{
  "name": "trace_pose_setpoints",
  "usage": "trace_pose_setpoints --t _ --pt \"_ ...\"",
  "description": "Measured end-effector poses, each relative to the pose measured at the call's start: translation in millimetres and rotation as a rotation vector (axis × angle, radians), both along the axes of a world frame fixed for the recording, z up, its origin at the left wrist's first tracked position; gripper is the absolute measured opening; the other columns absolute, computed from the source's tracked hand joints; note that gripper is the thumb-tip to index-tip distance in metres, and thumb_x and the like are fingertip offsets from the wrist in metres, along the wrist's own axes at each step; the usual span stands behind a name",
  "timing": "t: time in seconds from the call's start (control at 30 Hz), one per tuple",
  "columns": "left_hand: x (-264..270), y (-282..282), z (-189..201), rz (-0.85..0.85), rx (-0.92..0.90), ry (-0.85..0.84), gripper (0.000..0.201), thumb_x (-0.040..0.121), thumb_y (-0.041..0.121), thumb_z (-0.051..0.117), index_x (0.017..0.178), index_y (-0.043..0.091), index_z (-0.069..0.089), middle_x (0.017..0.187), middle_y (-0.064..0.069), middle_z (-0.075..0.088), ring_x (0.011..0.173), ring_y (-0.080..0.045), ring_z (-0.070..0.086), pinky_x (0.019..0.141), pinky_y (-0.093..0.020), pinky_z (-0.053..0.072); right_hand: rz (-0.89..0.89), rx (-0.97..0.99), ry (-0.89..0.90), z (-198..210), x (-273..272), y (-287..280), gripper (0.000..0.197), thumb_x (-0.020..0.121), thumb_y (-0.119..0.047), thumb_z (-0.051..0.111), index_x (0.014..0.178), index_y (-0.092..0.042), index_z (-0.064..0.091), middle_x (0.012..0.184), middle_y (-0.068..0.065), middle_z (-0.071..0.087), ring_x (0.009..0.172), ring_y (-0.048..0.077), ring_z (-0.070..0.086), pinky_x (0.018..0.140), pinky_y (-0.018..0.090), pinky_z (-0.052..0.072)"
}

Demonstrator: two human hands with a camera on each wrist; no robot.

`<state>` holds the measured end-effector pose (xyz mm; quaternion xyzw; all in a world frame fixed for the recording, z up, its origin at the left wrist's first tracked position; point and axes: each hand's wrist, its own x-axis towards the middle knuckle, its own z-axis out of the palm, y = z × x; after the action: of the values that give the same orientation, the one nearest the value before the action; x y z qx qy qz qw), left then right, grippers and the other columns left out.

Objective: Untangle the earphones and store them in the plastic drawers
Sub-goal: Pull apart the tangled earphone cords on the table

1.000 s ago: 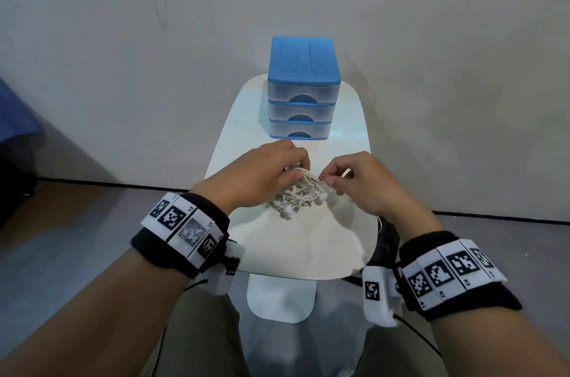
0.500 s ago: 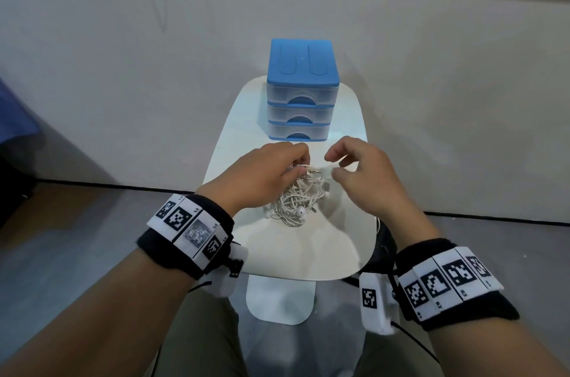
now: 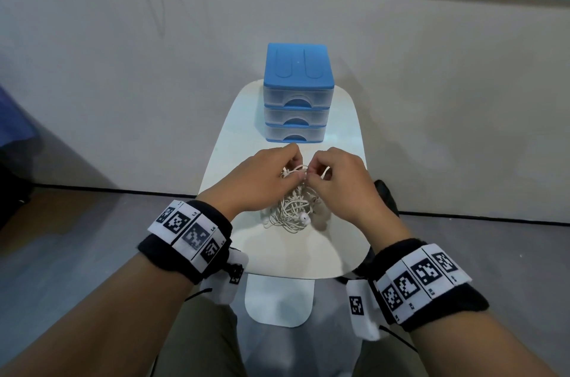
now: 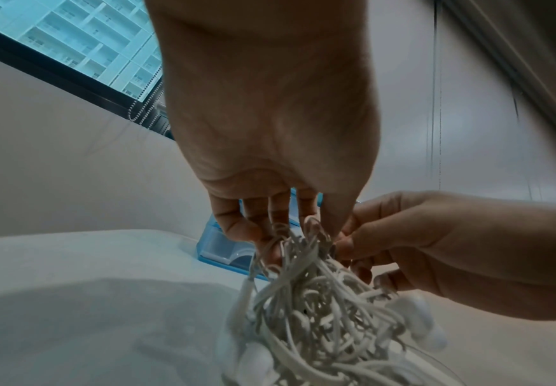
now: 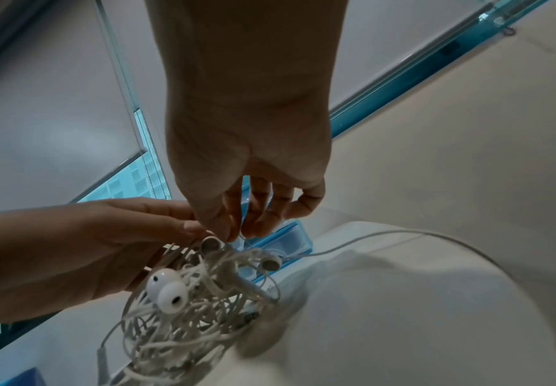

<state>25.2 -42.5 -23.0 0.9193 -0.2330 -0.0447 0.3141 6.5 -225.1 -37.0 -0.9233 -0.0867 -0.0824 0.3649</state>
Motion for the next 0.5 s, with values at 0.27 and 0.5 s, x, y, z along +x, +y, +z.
trace_pose_setpoints --t 0.27,0.5 --pt "-0.1 1.5 -7.8 0.009 0.026 0.04 0.02 0.094 0.036 0.07 0.103 0.033 0.052 0.106 0.012 0.064 0.078 0.001 0.053 0.073 -0.033 0.043 0.008 -0.072 0.099 -1.4 1.1 -8.0 0.01 0.082 -0.017 0.078 0.087 -0.023 0.072 0.095 -0.008 0.062 0.076 0.007 0.052 0.071 0.029 0.044" --pt "0.6 1.6 -9.4 0.046 0.031 0.036 0.017 0.095 0.035 0.068 0.1 0.032 0.053 0.103 0.011 0.064 0.075 -0.002 0.053 0.071 -0.033 0.042 0.07 -0.052 0.136 -3.4 -3.5 -6.9 0.01 0.079 -0.022 0.081 0.086 -0.024 0.075 0.094 -0.009 0.061 0.078 0.011 0.056 0.07 0.029 0.044"
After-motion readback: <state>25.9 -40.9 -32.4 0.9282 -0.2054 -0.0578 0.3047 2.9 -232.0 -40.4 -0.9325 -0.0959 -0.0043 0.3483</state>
